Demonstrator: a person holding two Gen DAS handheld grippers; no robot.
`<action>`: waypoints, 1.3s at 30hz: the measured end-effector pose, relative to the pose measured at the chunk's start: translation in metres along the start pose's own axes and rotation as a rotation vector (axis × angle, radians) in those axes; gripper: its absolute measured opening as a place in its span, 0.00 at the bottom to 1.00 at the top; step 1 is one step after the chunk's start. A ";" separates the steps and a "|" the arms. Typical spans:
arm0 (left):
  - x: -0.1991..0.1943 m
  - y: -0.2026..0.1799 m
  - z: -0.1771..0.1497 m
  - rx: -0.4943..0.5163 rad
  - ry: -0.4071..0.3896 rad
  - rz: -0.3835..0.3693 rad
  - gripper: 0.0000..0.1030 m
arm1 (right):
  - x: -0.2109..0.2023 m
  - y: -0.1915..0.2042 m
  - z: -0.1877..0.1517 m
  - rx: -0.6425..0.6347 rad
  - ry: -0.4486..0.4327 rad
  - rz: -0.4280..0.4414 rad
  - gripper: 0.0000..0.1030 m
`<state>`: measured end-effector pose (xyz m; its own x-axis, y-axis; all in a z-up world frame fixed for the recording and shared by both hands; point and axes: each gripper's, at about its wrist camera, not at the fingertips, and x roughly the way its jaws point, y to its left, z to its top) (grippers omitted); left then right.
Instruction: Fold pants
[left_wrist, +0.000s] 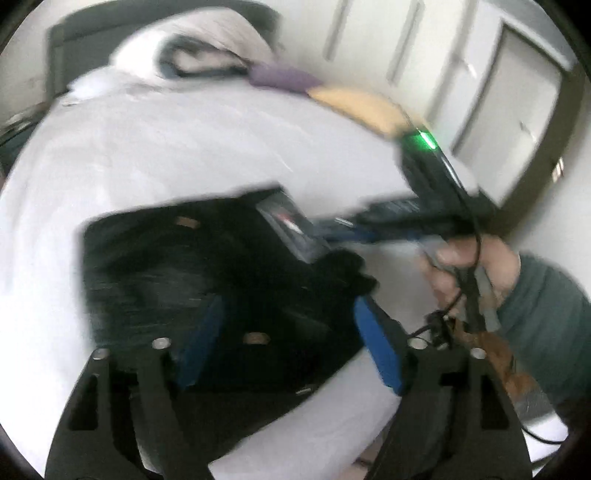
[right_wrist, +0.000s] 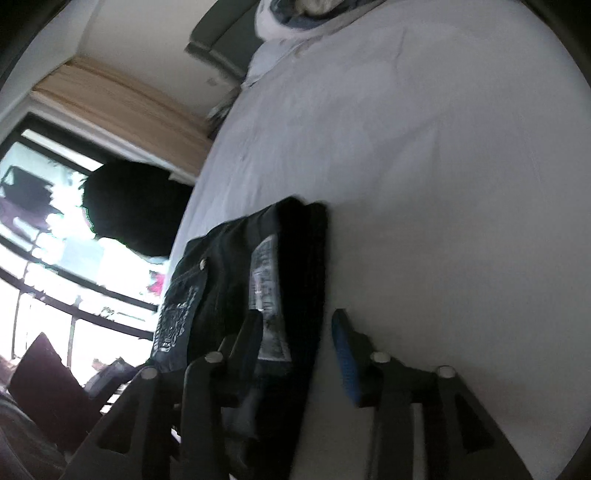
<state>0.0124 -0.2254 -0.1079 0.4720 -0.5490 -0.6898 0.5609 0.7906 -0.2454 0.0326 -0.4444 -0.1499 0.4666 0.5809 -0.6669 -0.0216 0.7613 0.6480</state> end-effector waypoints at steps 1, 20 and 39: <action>-0.008 0.017 0.005 -0.022 -0.015 0.008 0.73 | -0.007 0.004 0.000 -0.003 -0.017 0.015 0.42; 0.097 0.217 0.018 -0.510 0.189 -0.393 0.06 | 0.071 0.009 0.001 0.080 0.115 0.163 0.00; 0.024 0.174 -0.066 -0.344 0.193 -0.484 0.06 | 0.054 0.010 -0.038 0.104 0.040 0.153 0.00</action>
<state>0.0765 -0.0832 -0.2121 0.0690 -0.8335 -0.5482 0.4139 0.5239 -0.7445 0.0235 -0.3943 -0.1930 0.4292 0.6999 -0.5708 0.0031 0.6309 0.7759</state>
